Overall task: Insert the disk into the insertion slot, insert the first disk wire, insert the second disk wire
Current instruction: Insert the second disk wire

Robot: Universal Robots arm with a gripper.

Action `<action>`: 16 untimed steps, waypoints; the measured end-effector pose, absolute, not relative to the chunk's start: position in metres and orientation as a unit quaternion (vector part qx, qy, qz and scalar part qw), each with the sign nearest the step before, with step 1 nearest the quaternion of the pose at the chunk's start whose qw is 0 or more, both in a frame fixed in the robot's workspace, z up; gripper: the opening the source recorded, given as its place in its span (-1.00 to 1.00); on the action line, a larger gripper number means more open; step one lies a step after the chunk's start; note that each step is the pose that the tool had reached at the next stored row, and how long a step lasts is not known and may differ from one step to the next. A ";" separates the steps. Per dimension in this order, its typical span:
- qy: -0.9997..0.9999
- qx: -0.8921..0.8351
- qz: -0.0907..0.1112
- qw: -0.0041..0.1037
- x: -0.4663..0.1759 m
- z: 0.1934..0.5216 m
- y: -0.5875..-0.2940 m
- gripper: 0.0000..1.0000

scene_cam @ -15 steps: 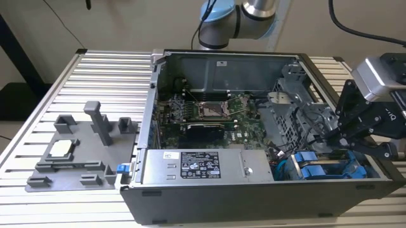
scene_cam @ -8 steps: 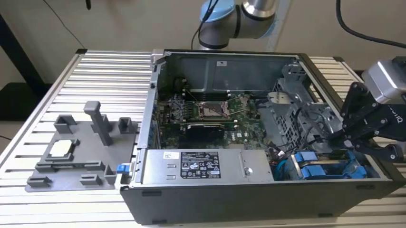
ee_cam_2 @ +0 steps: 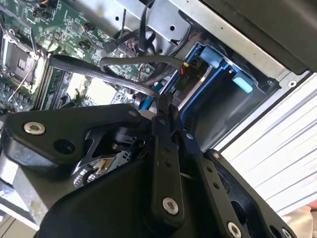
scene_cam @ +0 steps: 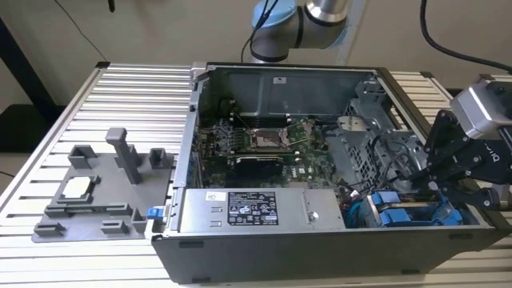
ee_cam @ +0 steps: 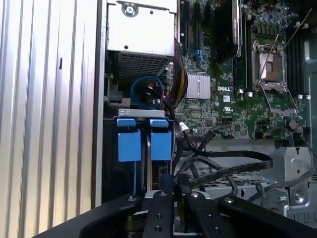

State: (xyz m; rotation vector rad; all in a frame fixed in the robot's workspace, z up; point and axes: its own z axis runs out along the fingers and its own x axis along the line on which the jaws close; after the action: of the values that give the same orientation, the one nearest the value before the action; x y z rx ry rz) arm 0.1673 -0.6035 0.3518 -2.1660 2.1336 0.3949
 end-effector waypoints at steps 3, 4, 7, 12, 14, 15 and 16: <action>0.695 -0.706 0.129 0.038 0.167 0.352 -0.604 -0.69; 0.695 -0.706 0.129 0.038 0.167 0.352 -0.604 -0.69; 0.695 -0.706 0.129 0.038 0.167 0.350 -0.604 -0.69; 0.695 -0.706 0.129 0.038 0.167 0.347 -0.604 -0.69; 0.696 -0.706 0.128 0.038 0.167 0.346 -0.604 -0.69; 0.696 -0.706 0.128 0.038 0.167 0.345 -0.604 -0.69; 0.696 -0.706 0.128 0.038 0.167 0.344 -0.604 -0.69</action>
State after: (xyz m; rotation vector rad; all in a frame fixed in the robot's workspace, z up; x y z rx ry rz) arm 0.1673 -0.6035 0.3440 -2.1651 2.1343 0.3938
